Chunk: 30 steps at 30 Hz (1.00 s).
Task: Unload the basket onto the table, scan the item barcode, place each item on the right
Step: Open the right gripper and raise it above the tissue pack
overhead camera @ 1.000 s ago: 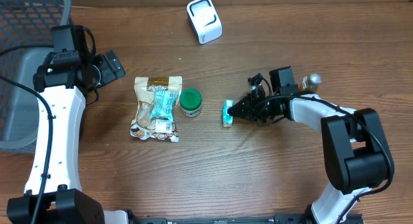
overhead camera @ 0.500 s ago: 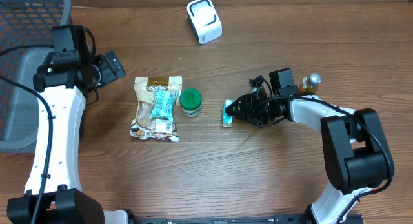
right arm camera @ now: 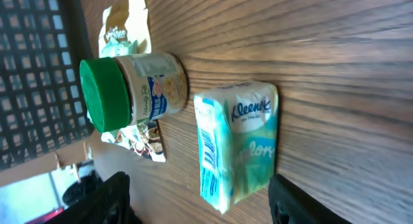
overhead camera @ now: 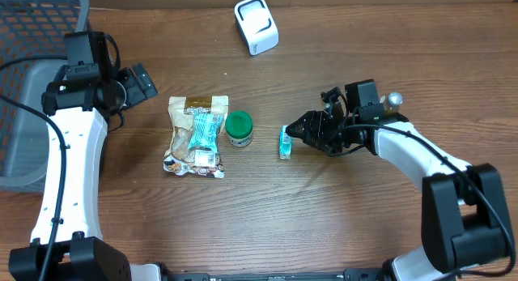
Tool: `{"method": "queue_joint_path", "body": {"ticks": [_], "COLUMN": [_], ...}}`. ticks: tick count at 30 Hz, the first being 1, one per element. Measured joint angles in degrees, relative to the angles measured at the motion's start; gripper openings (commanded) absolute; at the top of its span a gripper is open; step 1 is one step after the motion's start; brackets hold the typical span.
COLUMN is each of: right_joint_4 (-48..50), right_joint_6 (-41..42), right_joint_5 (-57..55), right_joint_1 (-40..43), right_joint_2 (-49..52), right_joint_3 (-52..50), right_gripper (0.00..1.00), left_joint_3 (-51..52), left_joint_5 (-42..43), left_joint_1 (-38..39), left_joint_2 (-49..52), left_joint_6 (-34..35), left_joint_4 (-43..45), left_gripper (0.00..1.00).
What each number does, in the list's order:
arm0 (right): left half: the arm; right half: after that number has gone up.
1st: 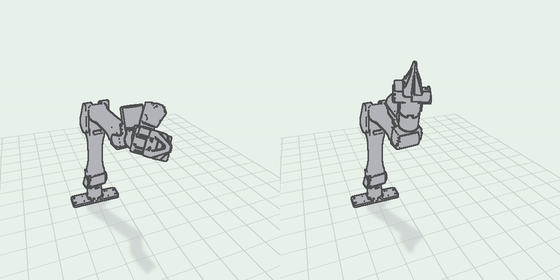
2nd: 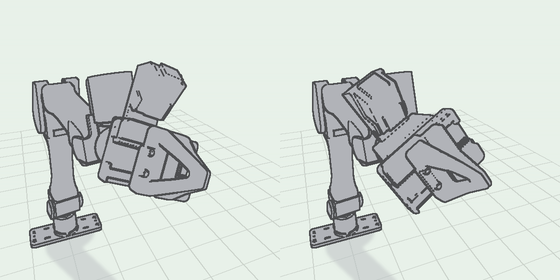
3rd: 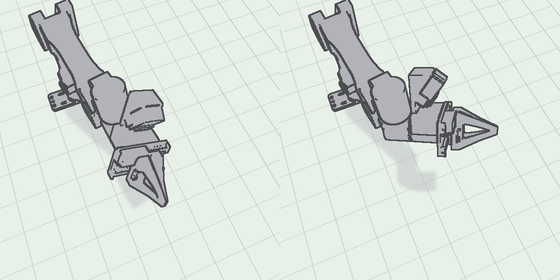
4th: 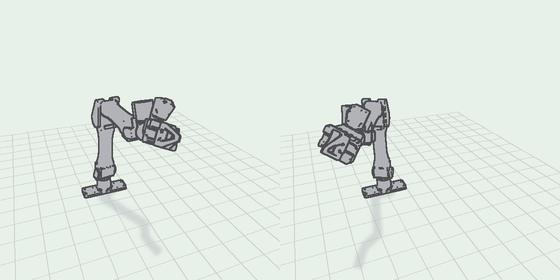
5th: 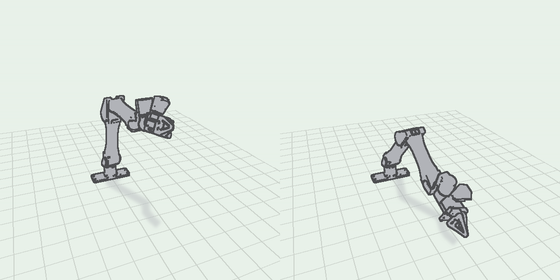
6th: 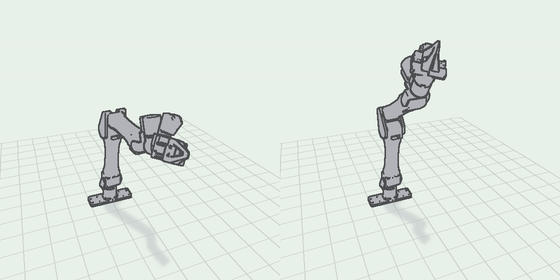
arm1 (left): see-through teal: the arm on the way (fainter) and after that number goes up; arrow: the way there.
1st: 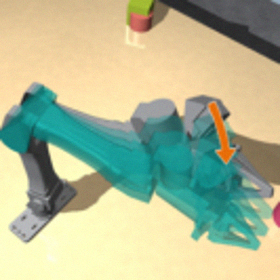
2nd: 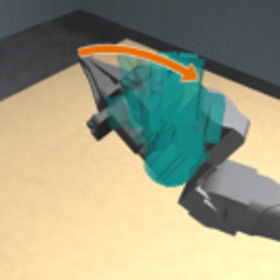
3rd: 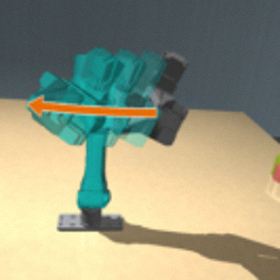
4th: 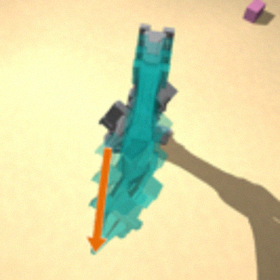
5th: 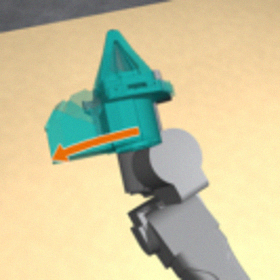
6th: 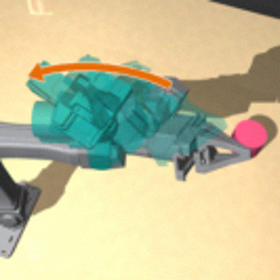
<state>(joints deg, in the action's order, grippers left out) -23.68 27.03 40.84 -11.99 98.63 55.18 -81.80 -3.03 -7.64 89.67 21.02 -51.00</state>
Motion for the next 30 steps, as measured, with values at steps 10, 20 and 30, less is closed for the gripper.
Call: {"method": "queue_joint_path", "body": {"ticks": [10, 20, 30], "right_joint_4": [-19.43, -27.47, -22.60], "right_joint_6": [1.49, 1.49, 1.46], "right_joint_5": [-13.44, -28.30, -32.74], "right_joint_1": [-0.79, -10.34, -15.54], "right_joint_2": [-3.02, -3.02, -3.10], "right_joint_3": [9.20, 18.12, 18.88], "right_gripper": [0.76, 1.00, 1.00], "left_joint_3": [0.00, 0.00, 0.00], "left_joint_5": [-0.02, -0.02, -0.02], "left_joint_1": [0.00, 0.00, 0.00], "left_joint_2": [0.00, 0.00, 0.00], "left_joint_6": [0.00, 0.00, 0.00], "left_joint_4": [0.00, 0.00, 0.00], "left_gripper": [1.00, 0.99, 1.00]}}
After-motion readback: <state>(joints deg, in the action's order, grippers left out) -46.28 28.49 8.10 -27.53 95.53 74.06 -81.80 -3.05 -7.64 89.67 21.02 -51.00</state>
